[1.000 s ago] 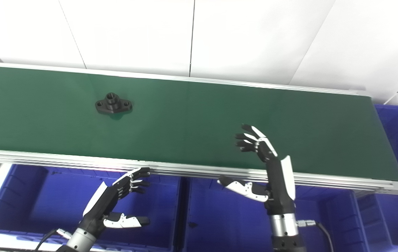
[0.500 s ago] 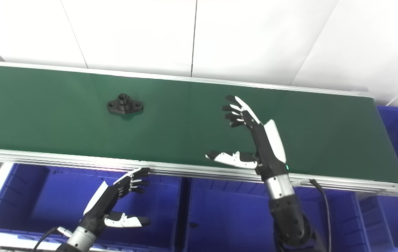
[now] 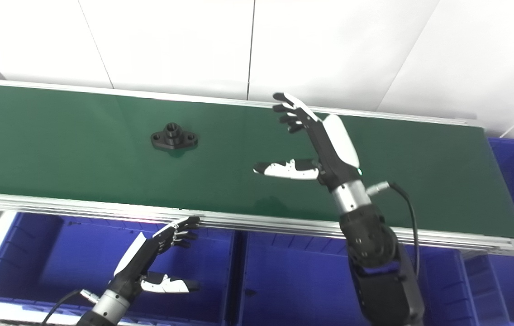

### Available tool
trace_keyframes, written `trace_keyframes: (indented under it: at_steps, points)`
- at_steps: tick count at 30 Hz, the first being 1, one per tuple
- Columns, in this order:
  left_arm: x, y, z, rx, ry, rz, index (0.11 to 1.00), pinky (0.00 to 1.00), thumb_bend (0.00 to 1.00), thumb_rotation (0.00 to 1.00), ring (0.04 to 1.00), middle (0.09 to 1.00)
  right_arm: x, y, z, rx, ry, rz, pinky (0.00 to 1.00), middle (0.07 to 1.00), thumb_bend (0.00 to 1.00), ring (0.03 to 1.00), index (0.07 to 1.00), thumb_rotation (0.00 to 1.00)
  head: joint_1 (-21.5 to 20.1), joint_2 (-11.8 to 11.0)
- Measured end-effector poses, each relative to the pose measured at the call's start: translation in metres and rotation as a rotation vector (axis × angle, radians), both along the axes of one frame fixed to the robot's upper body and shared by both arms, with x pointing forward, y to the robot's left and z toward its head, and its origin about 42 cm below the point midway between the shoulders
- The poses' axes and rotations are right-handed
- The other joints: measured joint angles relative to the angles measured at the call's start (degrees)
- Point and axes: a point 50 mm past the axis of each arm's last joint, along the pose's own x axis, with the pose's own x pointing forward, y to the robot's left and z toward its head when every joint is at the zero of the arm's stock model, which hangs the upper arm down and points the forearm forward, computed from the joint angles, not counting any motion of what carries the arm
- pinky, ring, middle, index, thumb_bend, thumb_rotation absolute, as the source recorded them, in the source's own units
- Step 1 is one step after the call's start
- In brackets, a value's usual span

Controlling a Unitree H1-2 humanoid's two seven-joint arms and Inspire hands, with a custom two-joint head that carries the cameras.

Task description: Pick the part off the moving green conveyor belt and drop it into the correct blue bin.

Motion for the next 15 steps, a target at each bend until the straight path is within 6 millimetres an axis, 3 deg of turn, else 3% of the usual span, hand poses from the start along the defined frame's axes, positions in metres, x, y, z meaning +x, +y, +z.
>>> trace_keyframes:
  at_steps: [15]
  points:
    - [-0.003,-0.003,-0.003,0.05,-0.026,-0.035,0.828,0.74,0.82,0.34,0.767,0.815,0.059,0.031,-0.005,-0.139,0.071,0.031,0.63,0.774,0.85,0.717,0.872,0.34,-0.35,-1.23]
